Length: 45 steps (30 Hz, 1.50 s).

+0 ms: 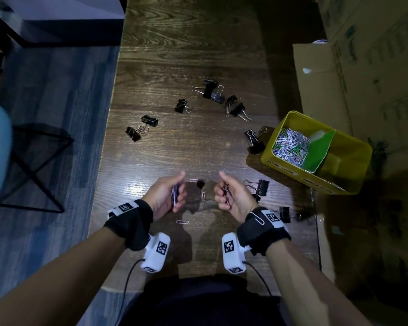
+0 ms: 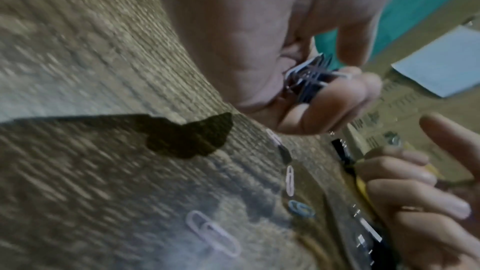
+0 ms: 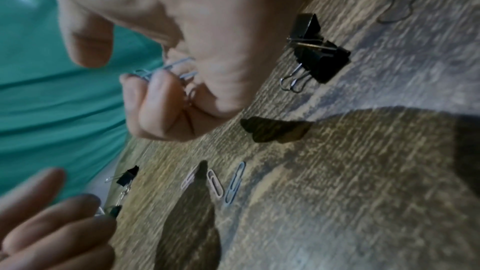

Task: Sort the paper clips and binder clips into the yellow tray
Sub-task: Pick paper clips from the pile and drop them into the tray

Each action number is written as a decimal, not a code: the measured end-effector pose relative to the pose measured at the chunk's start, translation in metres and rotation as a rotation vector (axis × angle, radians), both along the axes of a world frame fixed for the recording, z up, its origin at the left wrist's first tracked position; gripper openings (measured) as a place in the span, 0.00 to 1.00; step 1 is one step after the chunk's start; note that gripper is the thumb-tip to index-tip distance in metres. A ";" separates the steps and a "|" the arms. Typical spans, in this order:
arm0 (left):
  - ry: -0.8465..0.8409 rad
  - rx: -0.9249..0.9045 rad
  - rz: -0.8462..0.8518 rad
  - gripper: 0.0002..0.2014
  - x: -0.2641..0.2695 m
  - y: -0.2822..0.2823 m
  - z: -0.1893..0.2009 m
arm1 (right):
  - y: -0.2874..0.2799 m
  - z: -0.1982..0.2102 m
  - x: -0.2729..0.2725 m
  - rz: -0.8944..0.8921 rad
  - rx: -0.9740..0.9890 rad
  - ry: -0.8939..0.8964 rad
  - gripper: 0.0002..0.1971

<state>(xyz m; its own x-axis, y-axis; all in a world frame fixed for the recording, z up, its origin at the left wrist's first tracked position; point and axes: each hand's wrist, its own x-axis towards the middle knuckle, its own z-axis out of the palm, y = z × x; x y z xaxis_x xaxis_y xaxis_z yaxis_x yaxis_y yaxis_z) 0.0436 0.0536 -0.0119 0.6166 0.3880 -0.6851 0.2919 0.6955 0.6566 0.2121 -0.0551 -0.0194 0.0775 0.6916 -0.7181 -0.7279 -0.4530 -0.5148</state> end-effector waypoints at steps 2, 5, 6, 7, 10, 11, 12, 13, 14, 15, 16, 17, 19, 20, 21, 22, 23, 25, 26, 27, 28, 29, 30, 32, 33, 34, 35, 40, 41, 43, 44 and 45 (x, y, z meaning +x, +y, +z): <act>0.089 0.069 -0.076 0.20 -0.005 -0.004 -0.008 | 0.001 -0.001 0.001 0.081 -0.040 -0.145 0.19; 0.219 0.184 -0.236 0.17 -0.014 -0.008 -0.017 | 0.003 -0.007 -0.003 0.245 -0.094 -0.389 0.19; 0.263 0.244 -0.297 0.15 -0.016 -0.009 -0.020 | 0.003 -0.009 -0.005 0.298 -0.095 -0.459 0.17; 0.302 0.317 -0.369 0.14 -0.019 -0.009 -0.019 | 0.002 -0.011 -0.006 0.330 -0.085 -0.503 0.15; 0.356 0.656 -0.624 0.09 -0.029 -0.010 -0.023 | -0.003 -0.010 -0.009 0.364 -0.066 -0.606 0.15; 0.376 0.745 -0.723 0.06 -0.032 -0.012 -0.022 | -0.005 -0.009 -0.009 0.410 -0.067 -0.709 0.14; 0.406 0.830 -0.816 0.07 -0.035 -0.014 -0.021 | -0.006 -0.007 -0.008 0.475 -0.070 -0.831 0.13; 0.455 0.910 -0.915 0.11 -0.036 -0.017 -0.021 | -0.006 -0.005 -0.007 0.543 -0.076 -0.946 0.11; 0.490 0.989 -0.995 0.13 -0.036 -0.020 -0.019 | -0.007 -0.003 -0.006 0.620 -0.096 -1.046 0.13; 0.514 1.067 -1.053 0.14 -0.035 -0.022 -0.017 | -0.008 -0.003 -0.006 0.695 -0.117 -1.123 0.16; 0.509 1.132 -1.090 0.13 -0.034 -0.025 -0.015 | -0.010 -0.004 -0.007 0.780 -0.138 -1.188 0.19; 0.495 1.170 -1.119 0.12 -0.032 -0.027 -0.012 | -0.011 -0.006 -0.009 0.865 -0.152 -1.257 0.20; 0.497 1.192 -1.163 0.12 -0.029 -0.030 -0.008 | -0.015 -0.008 -0.013 0.983 -0.144 -1.374 0.15; 0.518 1.185 -1.166 0.12 -0.027 -0.033 -0.005 | -0.018 -0.007 -0.013 0.995 -0.126 -1.398 0.12; 0.532 1.167 -1.141 0.10 -0.025 -0.035 -0.003 | -0.019 -0.004 -0.015 1.004 -0.106 -1.409 0.10; 0.541 1.143 -1.101 0.08 -0.022 -0.036 0.000 | -0.020 -0.002 -0.017 1.027 -0.080 -1.419 0.10; 0.557 1.122 -1.070 0.06 -0.019 -0.038 0.003 | -0.021 -0.001 -0.020 1.073 -0.041 -1.449 0.09; 0.584 1.102 -1.042 0.03 -0.015 -0.042 0.002 | -0.022 -0.001 -0.029 1.209 0.036 -1.548 0.10; 0.601 1.096 -1.040 0.03 -0.015 -0.043 0.001 | -0.022 -0.001 -0.034 1.259 0.066 -1.585 0.11; 0.616 1.105 -1.048 0.03 -0.016 -0.044 -0.002 | -0.022 -0.002 -0.036 1.267 0.082 -1.592 0.13; 0.625 1.127 -1.058 0.06 -0.016 -0.045 -0.004 | -0.022 -0.003 -0.037 1.249 0.072 -1.561 0.14; 0.636 1.155 -1.086 0.10 -0.016 -0.046 -0.007 | -0.023 -0.002 -0.036 1.193 0.042 -1.510 0.13; 0.646 1.180 -1.120 0.12 -0.016 -0.047 -0.009 | -0.023 0.000 -0.034 1.118 0.003 -1.439 0.11; 0.660 1.213 -1.155 0.14 -0.014 -0.048 -0.010 | -0.024 0.004 -0.028 0.945 -0.082 -1.225 0.09; 0.664 1.218 -1.154 0.13 -0.014 -0.048 -0.009 | -0.024 0.003 -0.026 0.851 -0.113 -1.079 0.09; 0.671 1.222 -1.140 0.13 -0.015 -0.047 -0.008 | -0.024 0.002 -0.024 0.751 -0.138 -0.907 0.10; 0.677 1.224 -1.125 0.12 -0.017 -0.047 -0.008 | -0.025 0.000 -0.023 0.655 -0.150 -0.713 0.11; 0.708 1.195 -1.175 0.13 -0.017 -0.049 -0.005 | -0.022 0.000 -0.020 0.374 -0.014 0.043 0.05; 0.707 1.192 -1.184 0.13 -0.016 -0.050 -0.005 | -0.021 0.003 -0.019 0.338 0.042 0.099 0.06; 0.724 1.170 -1.176 0.12 -0.016 -0.050 -0.006 | -0.018 0.009 -0.016 0.276 0.132 0.167 0.04; 0.725 1.154 -1.137 0.11 -0.018 -0.047 -0.006 | -0.016 0.011 -0.014 0.252 0.161 0.180 0.02; 0.692 1.141 -1.063 0.10 -0.020 -0.044 -0.008 | -0.015 0.013 -0.012 0.232 0.183 0.183 0.01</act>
<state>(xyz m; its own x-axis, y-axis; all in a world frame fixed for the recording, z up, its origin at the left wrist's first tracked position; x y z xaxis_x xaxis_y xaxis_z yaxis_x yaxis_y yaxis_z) 0.0234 0.0100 -0.0200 0.6373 0.4798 -0.6030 0.7058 -0.6775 0.2068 0.1996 -0.0704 -0.0064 -0.2153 0.7942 -0.5682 -0.7040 -0.5294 -0.4733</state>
